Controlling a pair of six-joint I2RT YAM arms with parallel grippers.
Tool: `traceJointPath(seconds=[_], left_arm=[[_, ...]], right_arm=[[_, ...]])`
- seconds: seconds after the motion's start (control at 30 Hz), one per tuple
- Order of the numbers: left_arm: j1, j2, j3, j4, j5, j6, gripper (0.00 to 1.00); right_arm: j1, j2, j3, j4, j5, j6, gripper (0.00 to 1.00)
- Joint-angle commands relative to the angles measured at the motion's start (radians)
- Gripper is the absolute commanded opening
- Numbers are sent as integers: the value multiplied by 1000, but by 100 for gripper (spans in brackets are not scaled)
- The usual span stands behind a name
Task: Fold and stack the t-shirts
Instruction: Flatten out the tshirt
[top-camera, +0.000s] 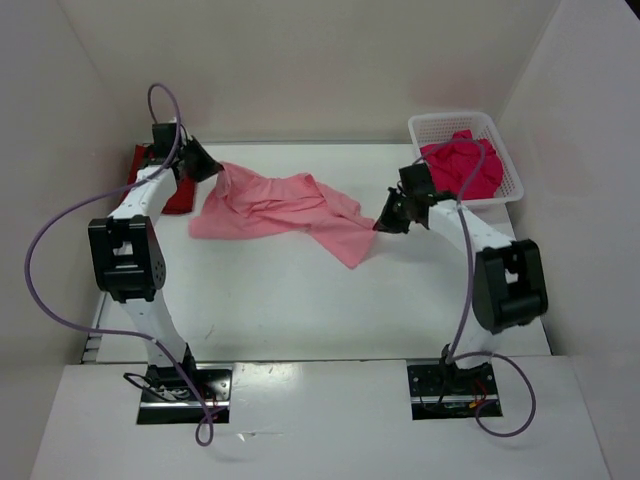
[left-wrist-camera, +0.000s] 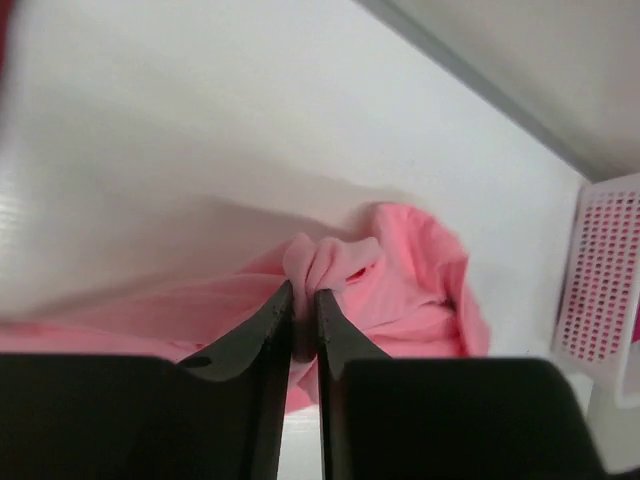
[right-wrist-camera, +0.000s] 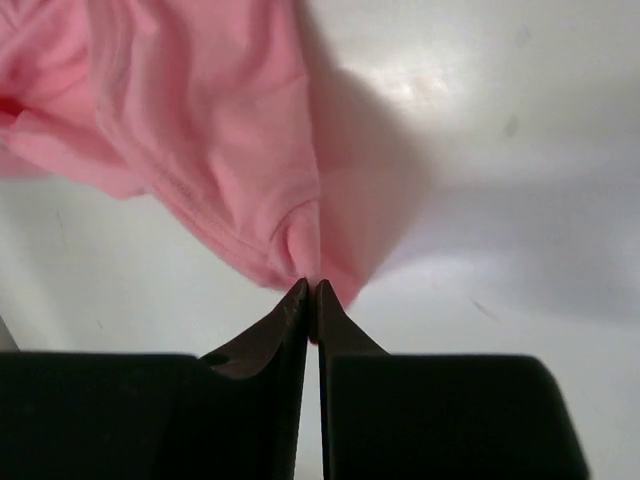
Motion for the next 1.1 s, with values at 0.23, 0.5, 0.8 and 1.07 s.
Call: traceJointPath(seconds=[0.23,0.5,0.8,1.07], left_arm=[[54,-72,-145,43,-26,4,100],[175,-329,-472,102,-144,-55,63],[210,-155,-380,137,-144,-114,64],[189,-157,-441,189,-109,-123,63]], right_arm=[[-101,-138,-205,-9,-30,42,58],[-65,-224,-284,2,-66,51,26],[63,-206,-378,20,-95,95,47],[159,-135,-410,172,-106,248,53]])
